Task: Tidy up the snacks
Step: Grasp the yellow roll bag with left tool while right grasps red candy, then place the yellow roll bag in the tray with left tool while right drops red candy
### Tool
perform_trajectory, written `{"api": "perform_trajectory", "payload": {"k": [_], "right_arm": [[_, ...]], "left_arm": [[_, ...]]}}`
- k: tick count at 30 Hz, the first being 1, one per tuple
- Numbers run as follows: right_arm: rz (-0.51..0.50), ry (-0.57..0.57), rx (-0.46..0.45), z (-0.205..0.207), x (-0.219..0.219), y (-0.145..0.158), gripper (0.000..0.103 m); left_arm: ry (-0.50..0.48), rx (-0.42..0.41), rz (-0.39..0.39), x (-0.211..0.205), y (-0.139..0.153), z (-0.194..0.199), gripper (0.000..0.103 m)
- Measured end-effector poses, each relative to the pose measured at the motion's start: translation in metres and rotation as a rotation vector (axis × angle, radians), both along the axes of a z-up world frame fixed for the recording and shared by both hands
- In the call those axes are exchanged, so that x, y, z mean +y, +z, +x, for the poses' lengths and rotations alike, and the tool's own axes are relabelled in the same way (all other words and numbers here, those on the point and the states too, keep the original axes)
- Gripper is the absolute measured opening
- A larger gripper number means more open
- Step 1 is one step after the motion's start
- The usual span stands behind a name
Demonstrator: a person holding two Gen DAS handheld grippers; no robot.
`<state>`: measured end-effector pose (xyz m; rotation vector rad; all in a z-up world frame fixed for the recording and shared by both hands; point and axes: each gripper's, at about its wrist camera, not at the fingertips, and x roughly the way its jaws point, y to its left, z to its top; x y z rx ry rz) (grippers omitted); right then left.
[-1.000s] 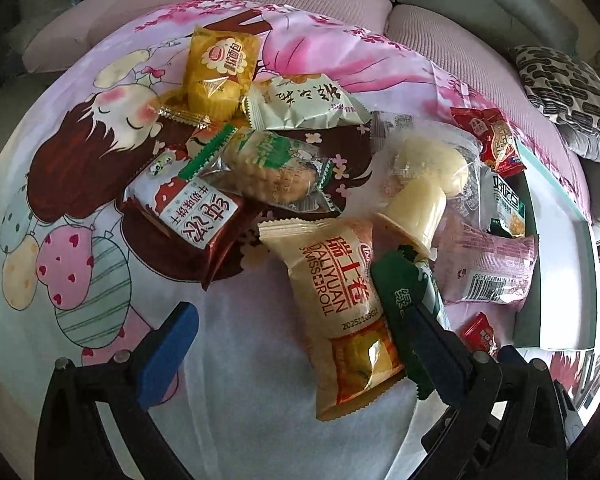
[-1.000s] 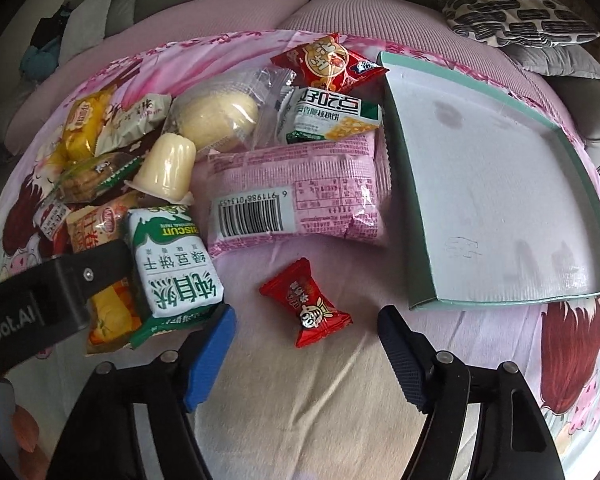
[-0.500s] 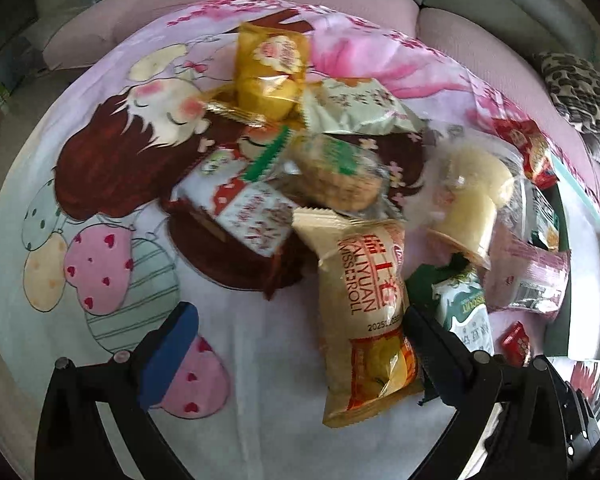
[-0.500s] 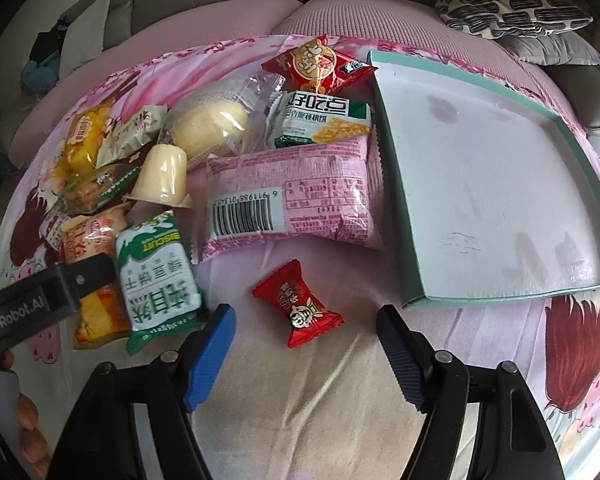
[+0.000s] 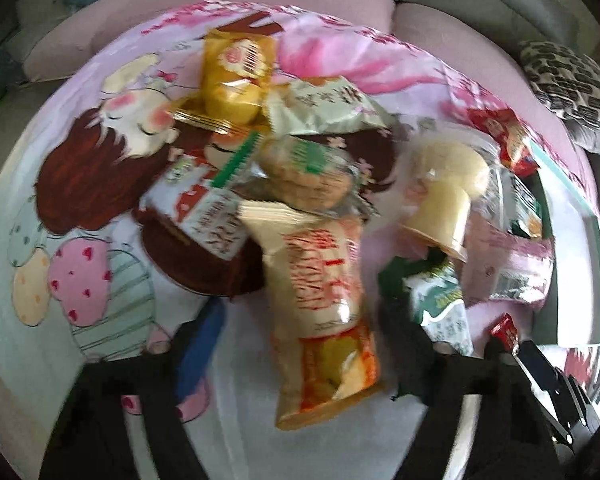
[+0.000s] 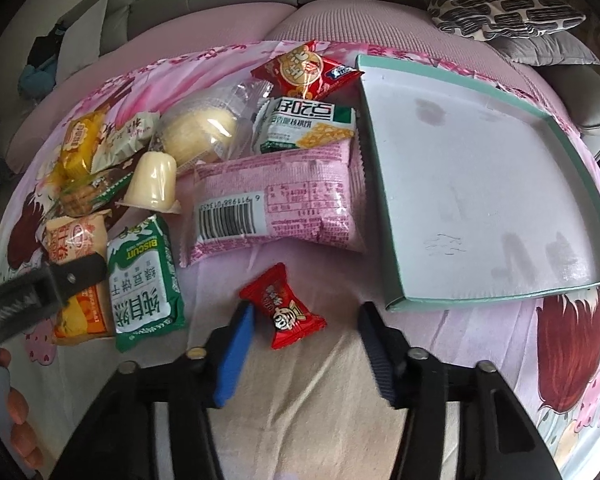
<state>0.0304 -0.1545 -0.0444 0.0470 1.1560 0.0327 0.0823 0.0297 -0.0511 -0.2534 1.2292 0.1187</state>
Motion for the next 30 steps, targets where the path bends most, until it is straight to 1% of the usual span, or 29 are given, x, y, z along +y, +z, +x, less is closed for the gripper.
{"api": "perform_trajectory", "payload": {"k": [2, 4, 7, 8, 10, 11, 14, 15, 24, 27, 30], "right_arm": [[0.004, -0.006, -0.004, 0.000, -0.002, 0.001, 0.040], [0.017, -0.016, -0.007, 0.000, -0.006, 0.002, 0.035], [0.026, -0.030, -0.010, 0.001, -0.009, 0.003, 0.029], [0.031, -0.036, -0.012, 0.001, -0.010, 0.003, 0.027], [0.044, -0.045, -0.016, 0.001, -0.013, 0.004, 0.026], [0.048, -0.049, -0.018, 0.001, -0.014, 0.004, 0.025], [0.056, -0.056, -0.023, 0.000, -0.016, 0.005, 0.023], [0.062, -0.058, -0.028, 0.000, -0.016, 0.007, 0.020], [0.086, -0.064, -0.088, -0.003, -0.017, 0.024, 0.020], [0.103, -0.071, -0.120, -0.007, -0.018, 0.034, 0.020], [0.103, -0.081, -0.151, -0.007, -0.020, 0.046, 0.020]], "left_arm": [[-0.003, -0.001, -0.002, 0.000, -0.003, -0.002, 0.068], [0.004, -0.007, -0.022, 0.001, -0.003, -0.003, 0.064], [0.009, -0.014, -0.046, 0.009, -0.001, -0.008, 0.052], [0.008, -0.017, -0.054, 0.014, 0.001, -0.014, 0.043], [0.008, -0.026, -0.069, 0.021, 0.006, -0.020, 0.042], [0.005, -0.031, -0.073, 0.023, 0.008, -0.023, 0.039], [0.001, -0.045, -0.080, 0.026, 0.014, -0.026, 0.038], [0.003, -0.056, -0.081, 0.027, 0.019, -0.029, 0.037], [-0.003, -0.149, -0.092, 0.029, 0.051, -0.045, 0.037], [-0.019, -0.185, -0.096, 0.026, 0.065, -0.048, 0.037], [-0.055, -0.224, -0.116, 0.015, 0.080, -0.047, 0.037]]}}
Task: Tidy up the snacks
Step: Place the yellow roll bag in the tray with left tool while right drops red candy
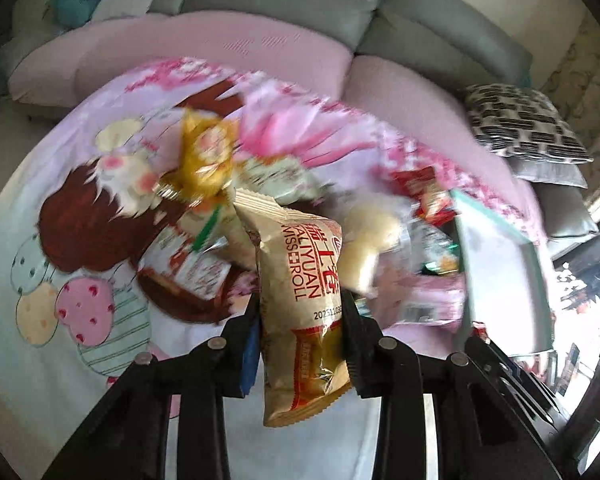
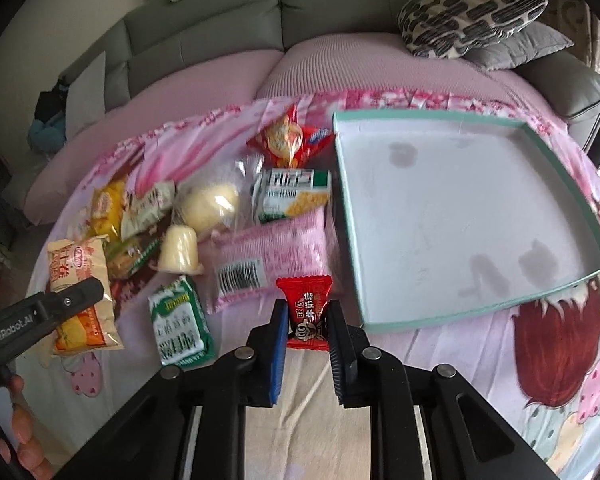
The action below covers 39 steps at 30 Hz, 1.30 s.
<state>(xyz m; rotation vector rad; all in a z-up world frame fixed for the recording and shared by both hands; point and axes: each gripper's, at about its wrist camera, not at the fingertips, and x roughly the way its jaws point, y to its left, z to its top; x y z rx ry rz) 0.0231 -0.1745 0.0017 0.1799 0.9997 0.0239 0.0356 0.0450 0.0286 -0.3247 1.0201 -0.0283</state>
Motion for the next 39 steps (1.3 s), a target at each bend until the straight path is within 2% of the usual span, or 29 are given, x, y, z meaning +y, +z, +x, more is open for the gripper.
{"api": "perform_trajectory", "payload": {"k": [9, 18, 27, 33, 39], "right_arm": [[-0.016, -0.096, -0.045, 0.015, -0.029, 0.028, 0.020], [-0.034, -0.208, -0.091, 0.042, -0.070, 0.046, 0.021], [-0.043, -0.372, -0.055, 0.050, -0.125, 0.024, 0.021], [-0.040, -0.445, -0.028, 0.051, -0.158, 0.003, 0.021], [-0.068, -0.531, -0.012, 0.049, -0.189, -0.010, 0.021]], "left_arm": [[-0.191, -0.097, -0.034, -0.064, 0.046, 0.033, 0.037], [-0.349, -0.206, -0.045, -0.135, 0.059, 0.065, 0.037], [-0.426, -0.223, -0.058, -0.188, 0.031, 0.087, 0.037], [-0.458, -0.164, -0.053, -0.216, -0.002, 0.106, 0.037], [-0.467, -0.134, -0.031, -0.233, -0.019, 0.118, 0.037]]}}
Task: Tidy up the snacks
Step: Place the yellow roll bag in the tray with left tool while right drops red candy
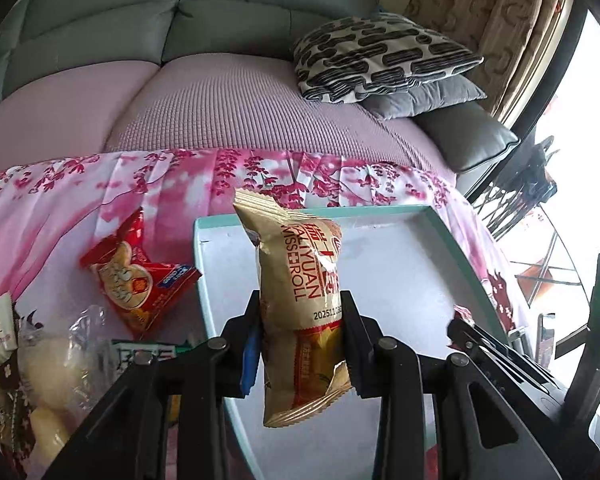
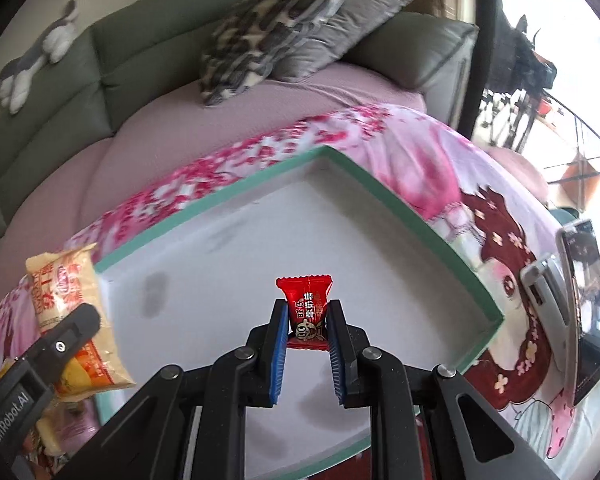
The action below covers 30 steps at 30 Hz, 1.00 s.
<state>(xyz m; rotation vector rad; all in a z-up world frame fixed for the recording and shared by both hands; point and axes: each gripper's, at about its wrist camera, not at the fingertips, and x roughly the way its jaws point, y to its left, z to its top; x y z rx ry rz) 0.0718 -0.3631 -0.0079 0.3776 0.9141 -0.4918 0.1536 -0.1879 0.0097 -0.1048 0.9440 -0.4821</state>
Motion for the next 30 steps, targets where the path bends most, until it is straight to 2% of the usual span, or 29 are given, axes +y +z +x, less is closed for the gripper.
{"api": "perform_trajectory", "payload": {"k": [5, 7, 8, 9, 10, 13, 15, 16, 17, 18, 20, 23, 25, 30], "right_arm": [[0.002, -0.029, 0.019, -0.001, -0.013, -0.007, 0.021], [0.011, -0.029, 0.020, -0.001, -0.016, -0.008, 0.021], [0.013, -0.030, 0.021, -0.001, -0.016, -0.008, 0.021], [0.016, -0.031, 0.022, -0.001, -0.017, -0.008, 0.021], [0.019, -0.031, 0.025, -0.001, -0.018, -0.008, 0.022], [0.020, -0.021, 0.039, -0.001, -0.016, -0.007, 0.025], [0.021, -0.004, 0.053, 0.000, -0.012, -0.007, 0.032], [0.024, 0.004, 0.055, 0.001, -0.011, -0.007, 0.049], [0.026, 0.013, 0.059, 0.002, -0.009, -0.006, 0.075], [0.023, 0.023, 0.060, 0.002, -0.007, -0.005, 0.083], [0.004, 0.036, 0.060, 0.003, -0.003, -0.001, 0.087], [-0.015, 0.057, 0.065, 0.005, 0.001, 0.002, 0.092], [-0.023, 0.065, 0.071, 0.006, 0.003, 0.002, 0.101], [-0.036, 0.086, 0.067, 0.007, 0.007, 0.003, 0.103]], "left_arm": [[0.008, 0.024, 0.013, -0.005, -0.008, 0.005, 0.037], [0.028, 0.039, 0.022, -0.002, -0.010, 0.005, 0.041], [0.043, 0.039, 0.031, -0.001, -0.009, 0.005, 0.051], [0.051, 0.036, 0.036, 0.001, -0.008, 0.004, 0.065], [0.059, 0.032, 0.039, 0.002, -0.006, 0.003, 0.070], [0.057, 0.027, 0.061, 0.003, 0.001, 0.000, 0.071], [0.069, 0.021, 0.109, 0.004, 0.006, -0.003, 0.078], [0.077, 0.016, 0.128, 0.005, 0.008, -0.004, 0.080], [0.091, 0.006, 0.150, 0.007, 0.010, -0.005, 0.085], [0.101, 0.001, 0.159, 0.009, 0.012, -0.005, 0.089], [0.135, -0.011, 0.177, 0.017, 0.015, -0.004, 0.092], [0.205, -0.028, 0.231, 0.030, 0.015, -0.001, 0.101], [0.250, -0.044, 0.288, 0.039, 0.011, 0.001, 0.102], [0.342, -0.060, 0.423, 0.055, 0.002, 0.004, 0.102]]}}
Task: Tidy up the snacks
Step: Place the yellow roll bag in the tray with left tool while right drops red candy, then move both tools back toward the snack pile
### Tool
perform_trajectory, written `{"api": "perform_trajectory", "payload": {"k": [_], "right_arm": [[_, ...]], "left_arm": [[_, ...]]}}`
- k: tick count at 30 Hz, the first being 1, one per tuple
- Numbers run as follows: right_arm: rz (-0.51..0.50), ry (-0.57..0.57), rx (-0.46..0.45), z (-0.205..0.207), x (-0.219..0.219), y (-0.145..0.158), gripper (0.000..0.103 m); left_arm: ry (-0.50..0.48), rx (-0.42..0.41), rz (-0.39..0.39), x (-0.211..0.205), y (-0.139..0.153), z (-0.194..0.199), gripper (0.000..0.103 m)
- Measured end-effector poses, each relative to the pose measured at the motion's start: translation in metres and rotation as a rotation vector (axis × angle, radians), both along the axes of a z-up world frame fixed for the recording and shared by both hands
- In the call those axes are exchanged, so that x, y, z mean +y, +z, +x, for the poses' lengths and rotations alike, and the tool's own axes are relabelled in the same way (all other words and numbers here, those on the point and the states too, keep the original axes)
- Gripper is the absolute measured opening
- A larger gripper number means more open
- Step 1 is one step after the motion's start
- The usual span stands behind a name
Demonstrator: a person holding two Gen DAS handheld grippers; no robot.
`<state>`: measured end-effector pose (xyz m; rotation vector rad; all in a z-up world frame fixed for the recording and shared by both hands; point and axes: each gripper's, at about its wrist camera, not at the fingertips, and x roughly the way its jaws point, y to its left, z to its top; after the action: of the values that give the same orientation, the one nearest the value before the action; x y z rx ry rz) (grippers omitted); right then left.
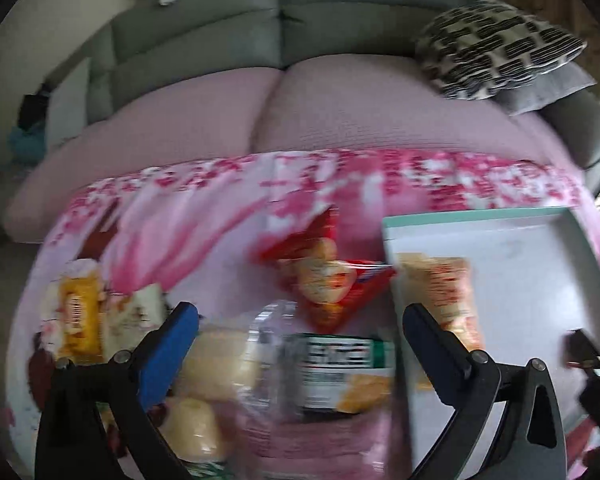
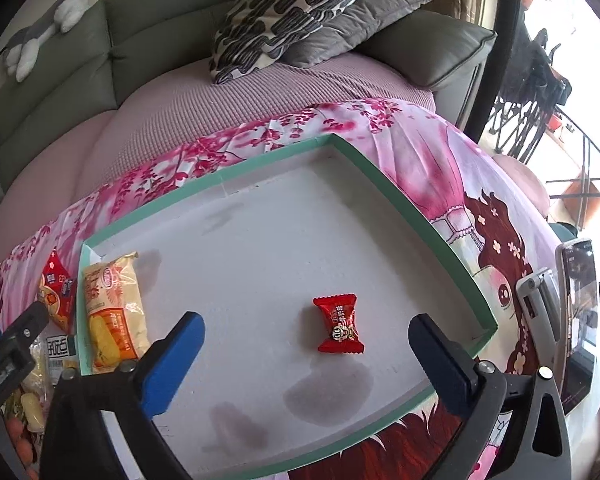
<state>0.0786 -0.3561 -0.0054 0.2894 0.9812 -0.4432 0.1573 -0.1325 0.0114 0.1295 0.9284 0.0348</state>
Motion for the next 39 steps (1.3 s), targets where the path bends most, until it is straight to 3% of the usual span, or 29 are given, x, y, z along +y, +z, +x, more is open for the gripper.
{"api": "perform_trajectory", "payload": {"k": [5, 11, 21, 26, 32, 39], "right_arm": [[-0.020, 0.019, -0.040, -0.002, 0.003, 0.006, 0.103], [-0.005, 0.022, -0.076, -0.005, 0.003, 0.013, 0.103], [0.023, 0.078, -0.122, -0.007, 0.018, 0.027, 0.103], [0.001, 0.149, -0.134, -0.004, 0.042, 0.041, 0.103], [0.122, 0.265, -0.141, 0.003, 0.077, 0.045, 0.103], [0.129, 0.457, -0.106, 0.008, 0.140, 0.045, 0.103]], "left_arm": [[0.033, -0.027, 0.060, 0.010, -0.002, 0.001, 0.102], [0.057, -0.034, 0.051, 0.025, -0.002, -0.001, 0.102], [0.069, -0.106, -0.002, 0.047, 0.029, -0.020, 0.102], [0.110, -0.127, 0.006, 0.070, 0.045, -0.035, 0.102], [0.195, -0.094, -0.011, 0.109, 0.047, -0.053, 0.102], [0.279, -0.070, -0.010, 0.147, 0.048, -0.072, 0.102]]}}
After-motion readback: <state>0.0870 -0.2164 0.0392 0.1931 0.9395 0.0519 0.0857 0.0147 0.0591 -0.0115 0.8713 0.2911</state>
